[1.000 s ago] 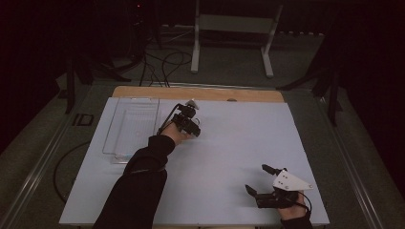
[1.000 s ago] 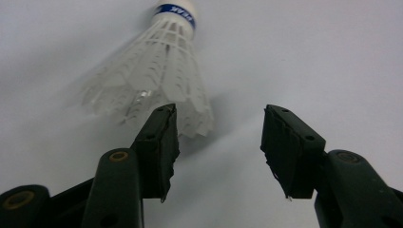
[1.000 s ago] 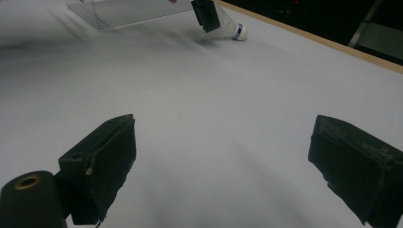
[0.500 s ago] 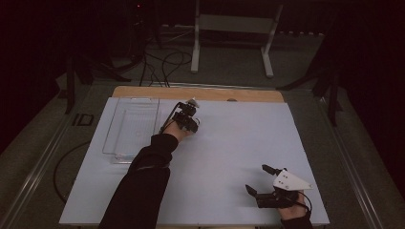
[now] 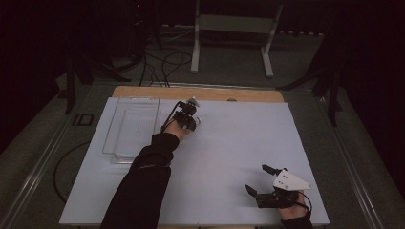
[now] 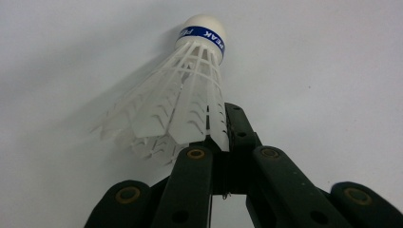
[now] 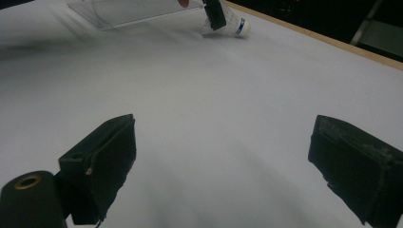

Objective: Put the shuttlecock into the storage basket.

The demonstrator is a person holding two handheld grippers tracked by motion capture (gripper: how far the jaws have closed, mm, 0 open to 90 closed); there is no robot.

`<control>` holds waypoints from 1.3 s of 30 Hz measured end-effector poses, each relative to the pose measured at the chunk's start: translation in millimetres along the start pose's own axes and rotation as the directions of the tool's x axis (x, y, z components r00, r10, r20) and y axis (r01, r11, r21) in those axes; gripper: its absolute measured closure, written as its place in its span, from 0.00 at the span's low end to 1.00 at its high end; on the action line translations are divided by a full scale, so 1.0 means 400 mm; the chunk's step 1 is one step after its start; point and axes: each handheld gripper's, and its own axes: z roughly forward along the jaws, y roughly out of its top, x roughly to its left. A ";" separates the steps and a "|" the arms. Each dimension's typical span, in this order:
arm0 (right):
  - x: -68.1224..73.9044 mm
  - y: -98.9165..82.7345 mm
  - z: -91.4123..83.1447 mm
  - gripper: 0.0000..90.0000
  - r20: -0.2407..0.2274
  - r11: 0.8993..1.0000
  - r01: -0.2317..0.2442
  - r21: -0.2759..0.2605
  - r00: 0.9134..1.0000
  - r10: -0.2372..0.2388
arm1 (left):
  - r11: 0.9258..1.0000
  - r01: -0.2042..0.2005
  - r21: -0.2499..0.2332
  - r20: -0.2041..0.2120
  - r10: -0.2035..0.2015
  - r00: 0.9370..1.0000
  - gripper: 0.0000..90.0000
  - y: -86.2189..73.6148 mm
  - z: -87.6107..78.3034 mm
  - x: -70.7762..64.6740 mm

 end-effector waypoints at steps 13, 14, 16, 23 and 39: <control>0.000 0.001 0.000 0.10 0.003 1.000 0.000 0.002 1.000 0.000 | 0.998 -0.066 0.020 0.032 0.066 0.997 1.00 -0.002 -0.046 -0.030; 0.000 0.001 -0.001 0.10 0.004 1.000 0.001 0.003 1.000 -0.001 | 0.997 -0.075 0.026 0.034 0.074 0.997 1.00 -0.004 -0.048 -0.033; 0.000 0.001 0.000 0.10 0.004 1.000 0.001 0.003 1.000 -0.001 | 0.996 -0.082 0.027 0.039 0.081 0.996 1.00 -0.007 -0.054 -0.040; 0.000 0.001 0.001 0.10 0.003 1.000 0.004 0.003 1.000 -0.004 | 0.989 -0.142 0.032 0.062 0.140 0.988 1.00 -0.017 -0.094 -0.067; 0.002 0.004 0.001 0.10 0.008 1.000 0.004 0.005 1.000 -0.004 | 0.961 -0.273 0.043 0.111 0.267 0.957 1.00 -0.068 -0.167 -0.112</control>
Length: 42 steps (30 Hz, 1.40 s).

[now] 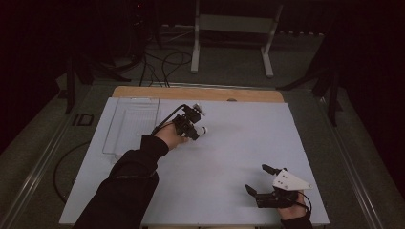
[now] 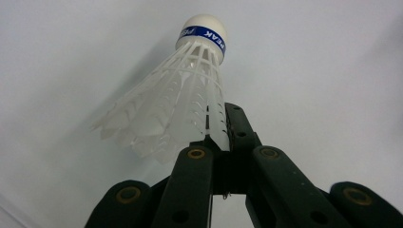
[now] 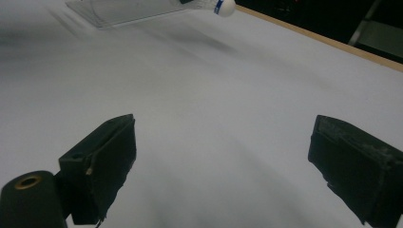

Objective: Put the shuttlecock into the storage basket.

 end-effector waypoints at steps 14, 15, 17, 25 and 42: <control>-0.001 -0.002 0.001 0.10 -0.003 1.000 -0.001 0.002 1.000 0.001 | 0.992 -0.123 0.009 0.076 0.122 0.990 1.00 -0.033 -0.045 -0.033; 0.000 -0.002 0.001 0.10 -0.004 1.000 -0.002 0.003 1.000 0.002 | 0.992 -0.123 0.009 0.076 0.122 0.990 1.00 -0.033 -0.045 -0.033; 0.000 -0.002 0.002 0.10 -0.003 1.000 -0.002 0.003 1.000 0.002 | 0.991 -0.136 0.009 0.091 0.135 0.987 1.00 -0.041 -0.053 -0.033; 0.000 -0.003 0.003 0.10 -0.005 1.000 -0.010 0.005 1.000 0.010 | 0.984 -0.178 0.007 0.129 0.175 0.976 1.00 -0.057 -0.079 -0.039; -0.006 -0.004 -0.002 0.10 0.004 1.000 -0.002 -0.030 1.000 0.002 | 0.968 -0.252 0.012 0.164 0.246 0.955 1.00 -0.080 -0.148 -0.047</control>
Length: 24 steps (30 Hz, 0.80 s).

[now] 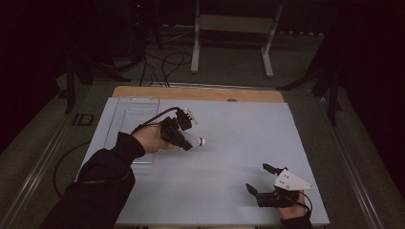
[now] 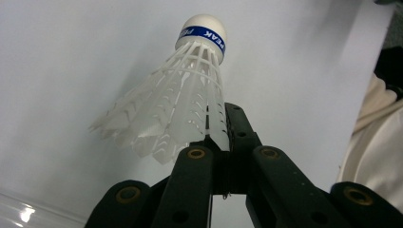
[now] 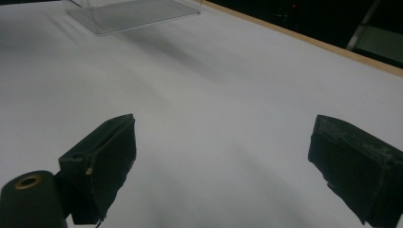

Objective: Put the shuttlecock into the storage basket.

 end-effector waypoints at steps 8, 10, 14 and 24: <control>-0.001 0.002 -0.002 0.10 -0.002 1.000 -0.003 -0.016 1.000 0.003 | 0.999 -0.028 -0.015 0.006 0.029 1.000 1.00 -0.013 -0.041 -0.018; -0.001 0.001 -0.004 0.14 -0.002 1.000 0.003 -0.023 1.000 -0.003 | 0.999 -0.033 -0.017 0.004 0.033 0.999 1.00 -0.016 -0.052 -0.019; 0.004 0.001 0.001 0.12 0.003 1.000 0.011 -0.003 1.000 -0.011 | 0.999 -0.042 -0.016 -0.010 0.042 0.999 1.00 -0.022 -0.075 -0.018; 0.004 0.004 -0.002 0.11 0.004 1.000 0.007 -0.016 1.000 -0.007 | 1.000 -0.026 -0.011 -0.026 0.026 0.999 1.00 -0.061 -0.127 0.003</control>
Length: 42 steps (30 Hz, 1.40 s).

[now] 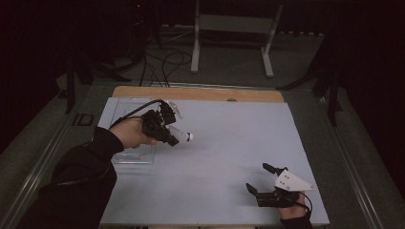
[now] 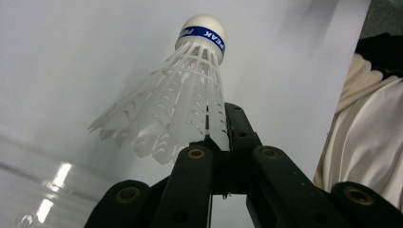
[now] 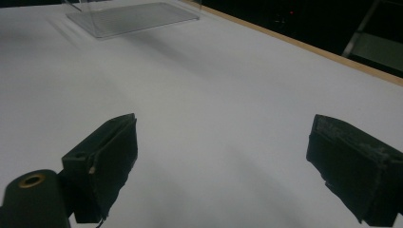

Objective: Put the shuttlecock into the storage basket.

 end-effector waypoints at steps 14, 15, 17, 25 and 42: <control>0.001 0.002 0.000 0.11 -0.014 1.000 -0.001 -0.004 1.000 0.001 | 1.000 -0.010 -0.003 -0.004 0.010 1.000 1.00 -0.045 -0.058 0.012; 0.001 0.002 0.000 0.11 -0.014 1.000 -0.001 -0.004 1.000 0.001 | 1.000 -0.010 -0.003 -0.004 0.010 1.000 1.00 -0.045 -0.058 0.012; 0.001 0.002 0.000 0.11 -0.015 1.000 -0.003 -0.004 1.000 0.003 | 1.000 0.002 -0.001 -0.016 -0.002 1.000 1.00 -0.051 -0.063 0.015; 0.002 0.002 0.002 0.11 -0.017 1.000 -0.004 0.005 1.000 0.004 | 1.000 0.004 -0.001 -0.040 -0.004 0.999 1.00 -0.083 -0.083 0.030; 0.003 0.002 0.003 0.11 -0.018 1.000 -0.005 0.009 1.000 0.005 | 1.000 0.027 -0.001 -0.059 -0.027 0.998 1.00 -0.172 -0.125 0.082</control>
